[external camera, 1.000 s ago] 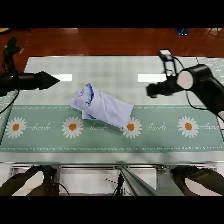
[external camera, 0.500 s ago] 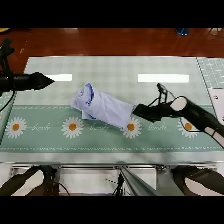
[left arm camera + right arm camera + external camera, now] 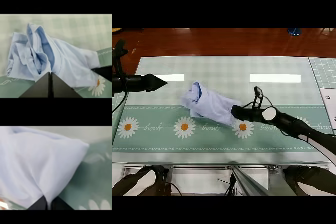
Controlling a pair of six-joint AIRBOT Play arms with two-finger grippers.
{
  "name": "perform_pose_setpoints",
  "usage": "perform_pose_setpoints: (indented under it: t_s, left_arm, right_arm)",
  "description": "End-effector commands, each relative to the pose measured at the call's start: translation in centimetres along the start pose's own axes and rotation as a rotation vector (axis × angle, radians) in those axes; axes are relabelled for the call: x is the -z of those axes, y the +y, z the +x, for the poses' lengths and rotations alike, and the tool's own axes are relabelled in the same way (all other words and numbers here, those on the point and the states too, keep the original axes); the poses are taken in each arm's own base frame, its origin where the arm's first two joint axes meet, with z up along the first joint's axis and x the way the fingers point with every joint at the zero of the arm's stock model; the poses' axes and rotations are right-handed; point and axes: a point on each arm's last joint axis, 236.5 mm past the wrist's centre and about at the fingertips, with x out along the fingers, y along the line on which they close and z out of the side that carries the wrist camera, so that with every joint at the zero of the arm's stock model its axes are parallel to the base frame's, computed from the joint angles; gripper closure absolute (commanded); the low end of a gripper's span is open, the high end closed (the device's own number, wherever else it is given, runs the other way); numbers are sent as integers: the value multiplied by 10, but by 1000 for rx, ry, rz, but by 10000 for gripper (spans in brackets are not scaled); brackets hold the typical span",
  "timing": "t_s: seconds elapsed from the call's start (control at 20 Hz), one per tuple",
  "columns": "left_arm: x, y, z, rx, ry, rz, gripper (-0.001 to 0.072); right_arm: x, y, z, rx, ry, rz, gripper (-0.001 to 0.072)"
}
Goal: Fold the shirts.
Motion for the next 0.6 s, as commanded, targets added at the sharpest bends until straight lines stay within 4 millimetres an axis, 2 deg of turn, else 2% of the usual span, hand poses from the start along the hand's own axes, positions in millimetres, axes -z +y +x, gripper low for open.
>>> perform_pose_setpoints:
  t_s: [0.0, 0.05, 0.15, 0.3, 0.4, 0.55]
  left_arm:
    - [1, 0, 0, 1, 3, 0, 684]
    - [0, 1, 0, -1, 0, 0, 683]
    - [-3, 2, 0, -9, -13, 0, 684]
    - [-8, 5, 0, -22, -36, -1, 684]
    - [-8, 6, 0, -22, -34, -2, 683]
    - [-8, 7, 1, -21, -31, -4, 683]
  right_arm:
    - [-53, 29, -49, -52, -113, -148, 682]
    - [-73, 30, -75, -51, -145, -164, 683]
    - [-109, 14, -135, -8, -204, -138, 683]
    - [-135, -38, -226, 139, -285, -60, 683]
    - [-139, -84, -283, 267, -365, 27, 683]
    - [-119, -156, -352, 486, -430, 200, 683]
